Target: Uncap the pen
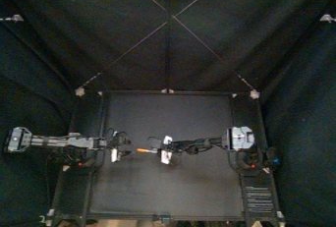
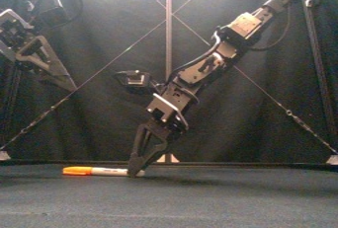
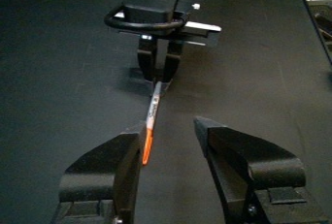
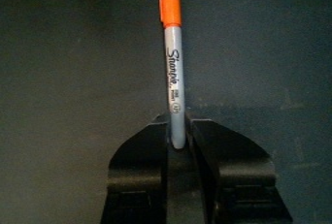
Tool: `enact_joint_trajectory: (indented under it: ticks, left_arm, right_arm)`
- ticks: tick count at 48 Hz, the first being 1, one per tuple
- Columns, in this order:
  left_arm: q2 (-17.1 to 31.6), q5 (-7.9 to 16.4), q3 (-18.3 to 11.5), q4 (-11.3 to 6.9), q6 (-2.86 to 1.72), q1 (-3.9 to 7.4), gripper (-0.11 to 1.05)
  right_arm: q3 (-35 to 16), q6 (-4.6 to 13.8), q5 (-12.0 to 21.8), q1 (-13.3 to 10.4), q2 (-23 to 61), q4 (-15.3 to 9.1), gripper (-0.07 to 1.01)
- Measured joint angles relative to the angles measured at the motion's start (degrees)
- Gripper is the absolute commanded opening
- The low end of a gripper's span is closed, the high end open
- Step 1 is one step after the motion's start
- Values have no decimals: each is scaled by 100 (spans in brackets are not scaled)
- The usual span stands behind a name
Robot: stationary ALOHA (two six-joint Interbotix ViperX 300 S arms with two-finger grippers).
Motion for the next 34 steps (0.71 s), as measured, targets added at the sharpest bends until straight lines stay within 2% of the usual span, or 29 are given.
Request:
enact_joint_trajectory:
  ticks: [13,29,34]
  left_arm:
    - [334,-308,-53,9,0,0,81]
    - [993,-352,-316,158,9,18,81]
    - [1134,-352,-378,158,9,70,81]
  right_arm:
    - [97,-18,299,9,-448,-70,43]
    - [211,-9,378,9,-1178,-246,43]
    - [220,-9,387,9,-1213,-255,43]
